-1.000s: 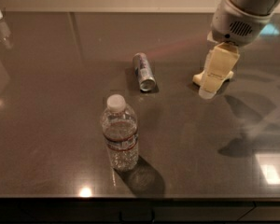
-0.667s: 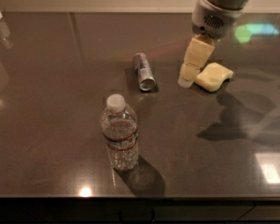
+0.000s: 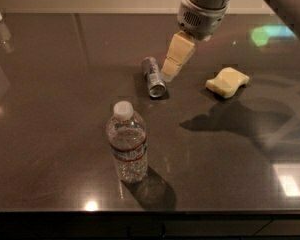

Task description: Place redbull can upright

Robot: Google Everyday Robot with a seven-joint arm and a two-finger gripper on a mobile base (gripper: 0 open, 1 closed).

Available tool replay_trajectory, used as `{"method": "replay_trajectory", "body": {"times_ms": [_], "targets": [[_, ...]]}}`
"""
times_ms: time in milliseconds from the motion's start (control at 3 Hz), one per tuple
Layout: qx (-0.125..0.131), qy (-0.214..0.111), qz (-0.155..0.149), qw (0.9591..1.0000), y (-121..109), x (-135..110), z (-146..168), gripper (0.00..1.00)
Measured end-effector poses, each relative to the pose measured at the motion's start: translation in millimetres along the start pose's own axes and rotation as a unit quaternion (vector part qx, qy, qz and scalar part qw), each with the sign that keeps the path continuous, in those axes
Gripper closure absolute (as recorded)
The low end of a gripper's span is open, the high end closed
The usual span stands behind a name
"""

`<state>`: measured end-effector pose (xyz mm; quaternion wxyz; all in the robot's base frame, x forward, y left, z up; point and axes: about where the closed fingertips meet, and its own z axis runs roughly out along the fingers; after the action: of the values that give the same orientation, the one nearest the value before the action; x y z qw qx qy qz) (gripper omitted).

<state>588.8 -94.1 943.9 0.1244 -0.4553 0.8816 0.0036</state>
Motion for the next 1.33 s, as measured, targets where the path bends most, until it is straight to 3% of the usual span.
{"method": "replay_trajectory", "body": {"times_ms": [333, 667, 1333], "targets": [[0.006, 0.019, 0.064, 0.9978, -4, -13, 16, 0.0], [0.0, 0.04, 0.111, 0.993, -8, -29, 35, 0.0], [-0.016, 0.051, 0.16, 0.9856, -14, -74, 72, 0.0]]}}
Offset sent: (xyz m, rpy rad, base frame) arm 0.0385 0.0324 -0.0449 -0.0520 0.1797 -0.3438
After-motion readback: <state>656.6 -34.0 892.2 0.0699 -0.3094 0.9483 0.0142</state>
